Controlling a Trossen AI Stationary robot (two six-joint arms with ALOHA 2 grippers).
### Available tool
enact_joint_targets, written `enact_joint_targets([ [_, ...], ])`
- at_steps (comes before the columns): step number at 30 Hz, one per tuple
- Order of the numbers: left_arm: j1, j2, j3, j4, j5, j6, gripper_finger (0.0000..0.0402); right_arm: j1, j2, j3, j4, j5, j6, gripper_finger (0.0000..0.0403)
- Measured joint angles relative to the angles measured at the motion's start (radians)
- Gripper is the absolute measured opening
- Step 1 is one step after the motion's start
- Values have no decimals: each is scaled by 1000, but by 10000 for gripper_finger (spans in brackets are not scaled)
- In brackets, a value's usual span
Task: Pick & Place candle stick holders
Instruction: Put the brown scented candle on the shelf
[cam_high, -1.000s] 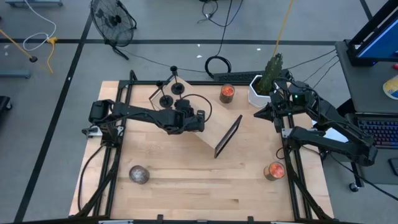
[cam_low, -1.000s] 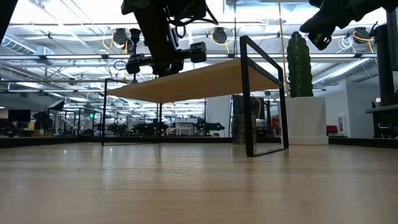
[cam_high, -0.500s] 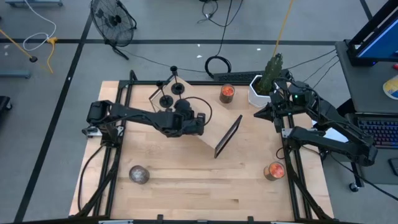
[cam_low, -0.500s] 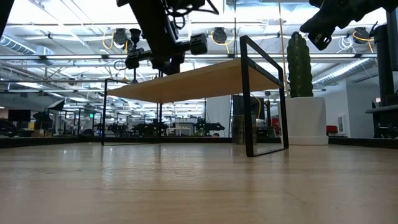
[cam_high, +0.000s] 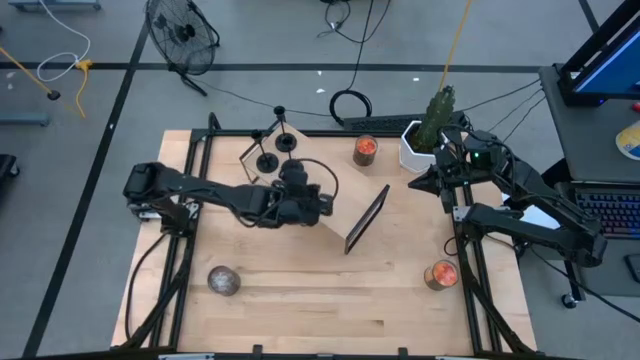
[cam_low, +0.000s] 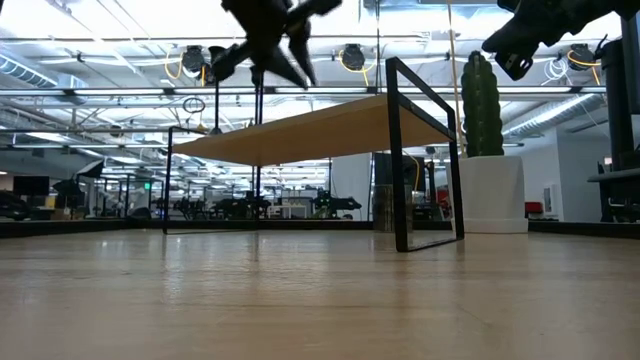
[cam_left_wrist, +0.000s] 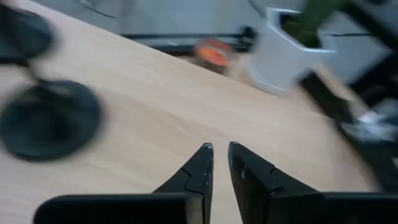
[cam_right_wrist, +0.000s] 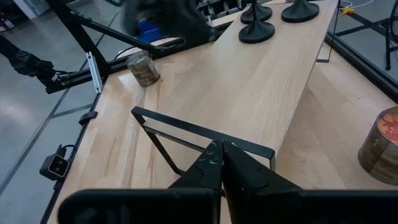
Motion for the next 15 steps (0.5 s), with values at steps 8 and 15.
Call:
enact_joint_targets([
  [8,-124,-33,-1,27,152,-11,40,0,0,0,2,0,-10,0],
  [15,-228,-33,-1,-114,427,-237,7,0,0,0,0,0,-12,0],
])
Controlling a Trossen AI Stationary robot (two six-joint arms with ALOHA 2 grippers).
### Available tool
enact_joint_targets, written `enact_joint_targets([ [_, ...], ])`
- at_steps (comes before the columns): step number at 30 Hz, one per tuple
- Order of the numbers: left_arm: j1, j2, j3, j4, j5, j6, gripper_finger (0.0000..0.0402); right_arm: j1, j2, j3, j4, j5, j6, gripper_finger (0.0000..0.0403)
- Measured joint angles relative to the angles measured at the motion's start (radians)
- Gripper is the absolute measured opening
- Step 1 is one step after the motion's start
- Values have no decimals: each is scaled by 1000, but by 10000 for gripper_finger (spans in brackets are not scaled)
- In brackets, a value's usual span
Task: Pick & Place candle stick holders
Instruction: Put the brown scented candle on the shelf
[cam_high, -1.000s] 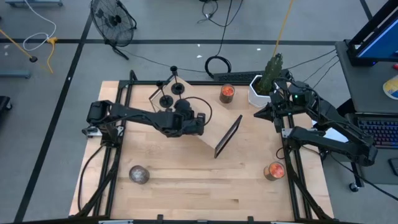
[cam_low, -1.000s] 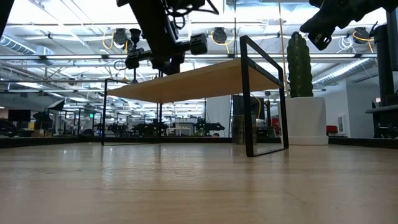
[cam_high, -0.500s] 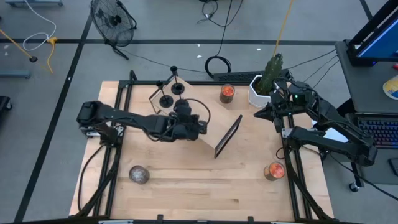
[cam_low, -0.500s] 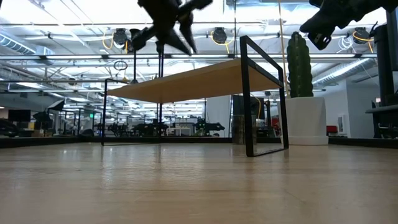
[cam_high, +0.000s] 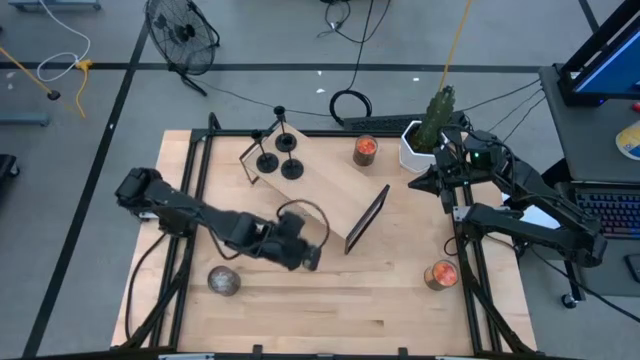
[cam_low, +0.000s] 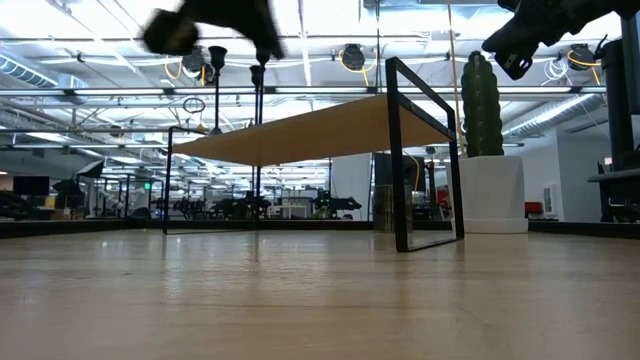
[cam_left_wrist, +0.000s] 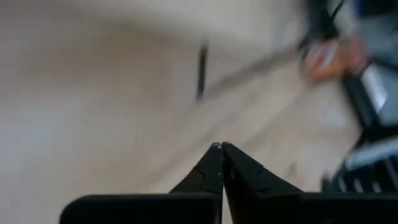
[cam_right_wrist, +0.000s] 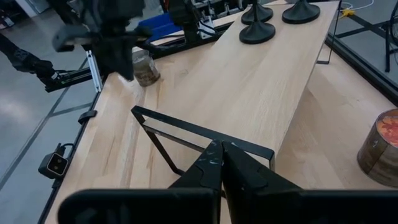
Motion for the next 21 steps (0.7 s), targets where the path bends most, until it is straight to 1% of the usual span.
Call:
enact_joint_targets([
  [1,-14,0,0,-37,46,-55,4,0,0,0,0,0,0,0],
  [3,-46,0,0,-122,95,-162,6,0,0,0,0,0,0,0],
  [7,-123,-20,0,-307,109,-391,15,0,0,0,-1,0,-16,0],
  [9,-160,-34,0,-378,122,-481,12,0,0,0,-1,0,-18,0],
  [11,-196,-45,0,-459,157,-568,6,0,0,0,-1,0,-18,0],
  [14,-239,-59,0,-561,212,-669,5,0,0,0,-1,0,-17,0],
  [16,-268,-67,0,-630,244,-719,15,0,0,0,-1,0,-17,0],
  [21,-319,-70,0,-764,308,-779,42,0,0,0,-1,0,-8,0],
])
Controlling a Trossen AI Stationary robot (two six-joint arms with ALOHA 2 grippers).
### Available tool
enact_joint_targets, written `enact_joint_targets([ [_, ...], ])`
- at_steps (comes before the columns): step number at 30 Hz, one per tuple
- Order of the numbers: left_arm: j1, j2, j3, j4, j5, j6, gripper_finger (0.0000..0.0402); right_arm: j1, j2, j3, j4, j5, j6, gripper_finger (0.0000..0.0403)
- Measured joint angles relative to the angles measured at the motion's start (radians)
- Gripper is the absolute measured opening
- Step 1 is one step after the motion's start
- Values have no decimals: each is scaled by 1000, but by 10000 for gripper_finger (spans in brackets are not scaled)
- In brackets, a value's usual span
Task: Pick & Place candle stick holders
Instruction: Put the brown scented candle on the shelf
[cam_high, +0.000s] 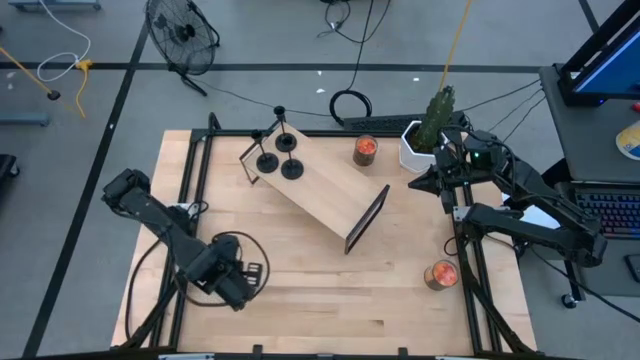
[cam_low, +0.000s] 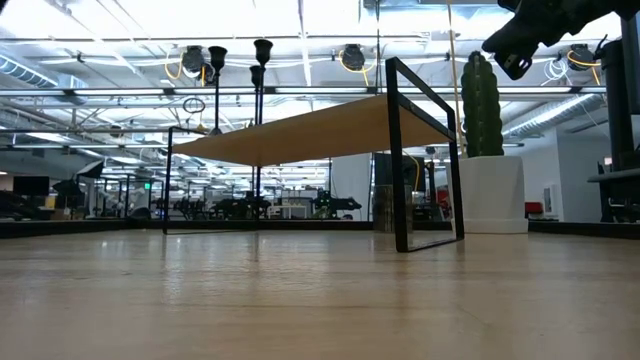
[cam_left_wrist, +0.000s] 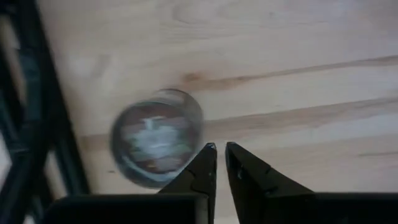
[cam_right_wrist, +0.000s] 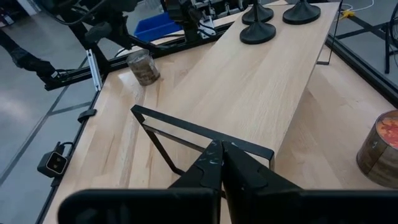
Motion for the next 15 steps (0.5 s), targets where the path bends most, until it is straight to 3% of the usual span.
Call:
enact_joint_targets([
  [6,-61,-3,0,-102,4,-61,72,0,0,0,1,2,1,0],
  [15,-190,-5,0,-113,1,-160,112,0,3,-1,24,4,54,0],
])
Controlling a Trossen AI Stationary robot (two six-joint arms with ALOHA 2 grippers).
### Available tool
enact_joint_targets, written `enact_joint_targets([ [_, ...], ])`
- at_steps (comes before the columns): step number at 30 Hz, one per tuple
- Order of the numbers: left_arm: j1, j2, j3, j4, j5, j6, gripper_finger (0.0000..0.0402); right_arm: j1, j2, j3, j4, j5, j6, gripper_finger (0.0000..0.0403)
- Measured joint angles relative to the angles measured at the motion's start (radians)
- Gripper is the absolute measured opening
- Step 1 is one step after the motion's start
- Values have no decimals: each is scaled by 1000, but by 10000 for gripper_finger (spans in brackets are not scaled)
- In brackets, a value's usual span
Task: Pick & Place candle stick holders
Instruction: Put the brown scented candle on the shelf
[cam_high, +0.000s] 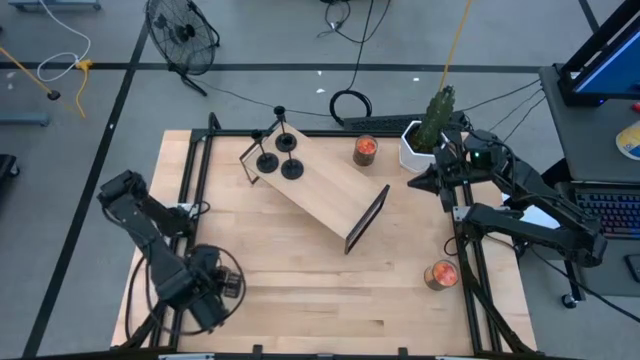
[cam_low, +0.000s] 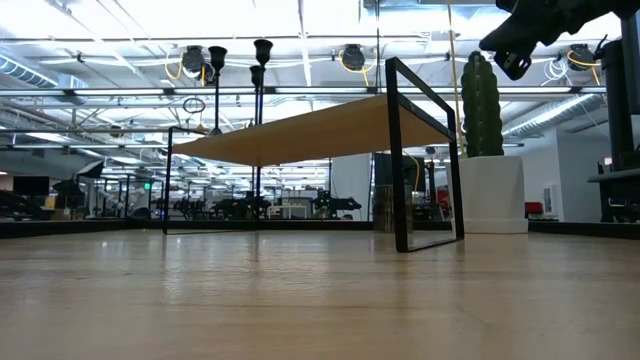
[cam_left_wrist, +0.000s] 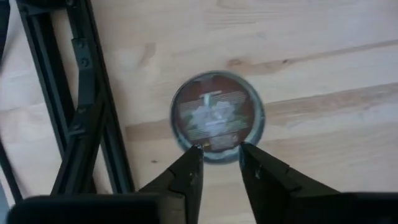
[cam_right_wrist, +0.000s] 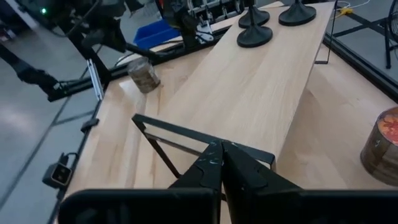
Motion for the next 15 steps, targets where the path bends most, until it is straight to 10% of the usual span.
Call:
enact_joint_targets([
  [15,-70,0,-131,18,-1,-61,244,0,0,-1,45,0,71,0],
])
